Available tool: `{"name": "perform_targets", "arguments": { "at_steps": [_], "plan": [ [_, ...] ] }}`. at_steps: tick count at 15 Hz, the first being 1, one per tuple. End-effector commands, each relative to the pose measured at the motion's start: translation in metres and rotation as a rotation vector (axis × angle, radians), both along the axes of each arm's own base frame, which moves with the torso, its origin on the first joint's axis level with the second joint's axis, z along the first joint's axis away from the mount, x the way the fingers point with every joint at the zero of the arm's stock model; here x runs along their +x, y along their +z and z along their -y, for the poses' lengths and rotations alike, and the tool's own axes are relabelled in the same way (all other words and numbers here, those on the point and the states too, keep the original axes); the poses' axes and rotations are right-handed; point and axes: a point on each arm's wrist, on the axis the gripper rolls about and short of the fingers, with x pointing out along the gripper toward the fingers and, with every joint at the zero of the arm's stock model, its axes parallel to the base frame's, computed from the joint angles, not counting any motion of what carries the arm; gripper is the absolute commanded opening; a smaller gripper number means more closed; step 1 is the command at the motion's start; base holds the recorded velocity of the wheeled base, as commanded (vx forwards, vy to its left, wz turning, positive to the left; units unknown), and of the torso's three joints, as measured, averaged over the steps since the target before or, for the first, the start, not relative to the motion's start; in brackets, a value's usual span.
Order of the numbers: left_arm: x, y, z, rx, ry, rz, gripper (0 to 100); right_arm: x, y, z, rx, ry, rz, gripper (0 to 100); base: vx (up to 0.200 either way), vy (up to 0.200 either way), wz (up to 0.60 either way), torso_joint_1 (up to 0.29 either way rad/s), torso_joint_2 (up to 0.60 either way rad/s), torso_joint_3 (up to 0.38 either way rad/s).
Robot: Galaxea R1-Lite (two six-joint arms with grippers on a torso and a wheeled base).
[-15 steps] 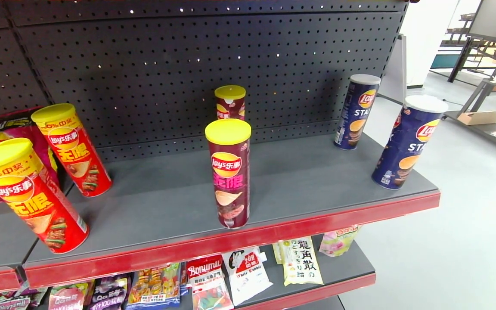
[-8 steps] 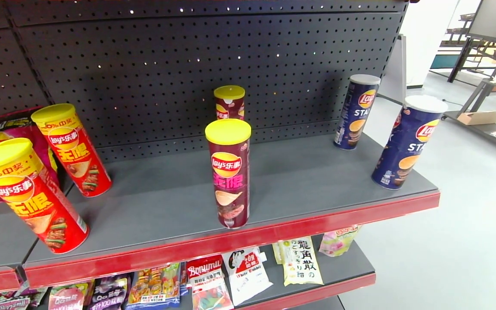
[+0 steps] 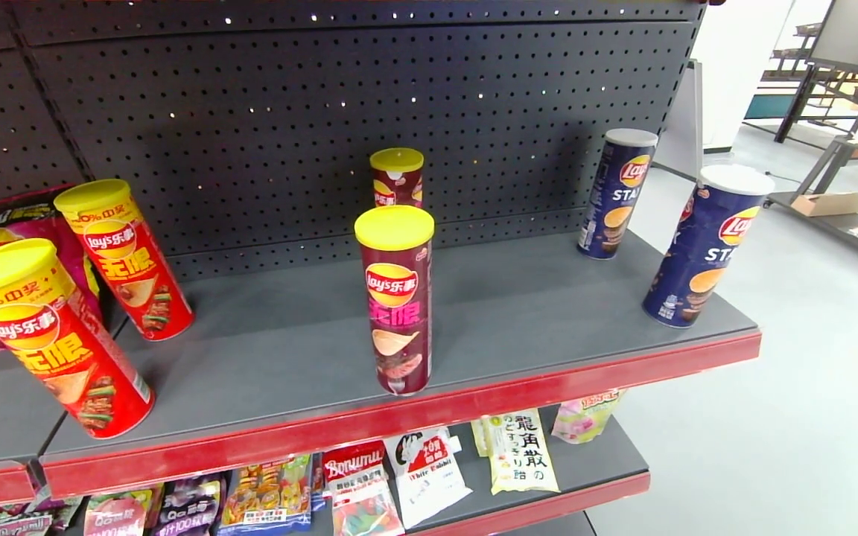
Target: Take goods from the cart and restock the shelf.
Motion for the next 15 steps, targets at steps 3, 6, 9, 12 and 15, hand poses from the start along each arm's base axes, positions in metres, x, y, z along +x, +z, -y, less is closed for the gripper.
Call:
{"name": "perform_targets", "arguments": {
  "at_steps": [3,6,9,12,15],
  "plan": [
    [-0.002,-0.009,0.001,-0.010,-0.038,0.013,100,0.000,0.000,0.000,0.001,0.002,-0.001,100,0.000,0.000,0.60,0.002,0.00,0.002],
    [0.001,-0.019,0.002,-0.010,-0.072,-0.020,100,0.000,0.000,0.000,0.003,0.002,-0.001,100,0.000,0.000,0.40,0.005,0.00,0.005],
    [0.007,-0.030,0.002,-0.016,-0.079,-0.018,100,0.000,0.000,0.000,0.004,0.001,-0.001,100,0.000,0.000,0.00,0.000,0.00,0.000],
    [0.015,-0.043,0.008,-0.068,-0.306,0.052,100,0.000,0.000,0.000,0.006,0.002,-0.001,100,0.000,0.000,0.00,0.000,0.00,0.000],
    [0.015,-0.043,0.008,-0.071,-0.288,0.054,100,0.000,0.000,0.000,0.006,0.001,-0.001,100,0.000,0.000,0.00,0.000,0.00,0.000]
  ]
}}
